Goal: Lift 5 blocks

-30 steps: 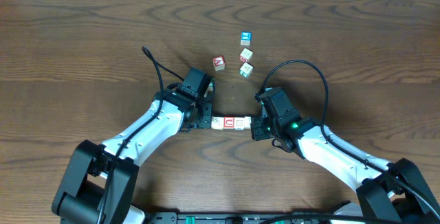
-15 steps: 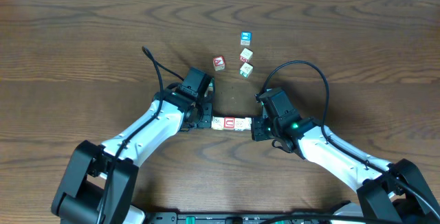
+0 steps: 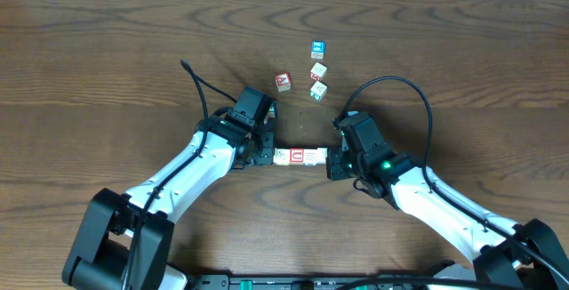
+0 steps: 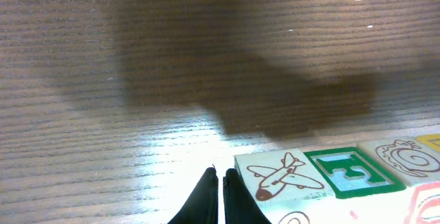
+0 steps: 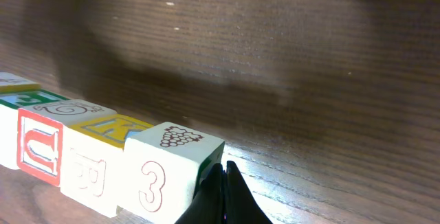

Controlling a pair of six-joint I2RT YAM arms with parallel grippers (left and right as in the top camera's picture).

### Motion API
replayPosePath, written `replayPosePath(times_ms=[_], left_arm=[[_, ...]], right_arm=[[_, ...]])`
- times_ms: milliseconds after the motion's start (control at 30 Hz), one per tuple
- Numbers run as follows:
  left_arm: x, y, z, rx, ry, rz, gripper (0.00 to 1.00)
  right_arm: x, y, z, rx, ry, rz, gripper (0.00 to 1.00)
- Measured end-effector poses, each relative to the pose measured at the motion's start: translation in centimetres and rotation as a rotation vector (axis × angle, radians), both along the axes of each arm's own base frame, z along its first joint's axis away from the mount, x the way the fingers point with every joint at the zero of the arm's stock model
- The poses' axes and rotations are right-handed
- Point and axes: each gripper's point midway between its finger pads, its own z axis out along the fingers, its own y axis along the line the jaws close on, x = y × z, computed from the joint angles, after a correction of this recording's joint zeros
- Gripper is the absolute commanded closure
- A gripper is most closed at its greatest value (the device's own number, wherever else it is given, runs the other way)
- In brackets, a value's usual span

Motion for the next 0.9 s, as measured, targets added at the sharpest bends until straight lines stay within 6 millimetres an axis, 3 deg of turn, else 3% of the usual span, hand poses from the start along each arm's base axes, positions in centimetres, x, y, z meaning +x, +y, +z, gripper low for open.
replayPosePath(times_ms=[533,900], left_arm=[[0.0,0.0,0.0,0.000,0.000,0.001,0.93],[0.3,-0.1,1.5,-0.022,-0.044,0.004,0.93]], right_arm=[[0.0,0.0,0.3,0.002,-0.005,0.000,0.99],[-0.1,0.0,0.5,0.005,-0.006,0.001,0.99]])
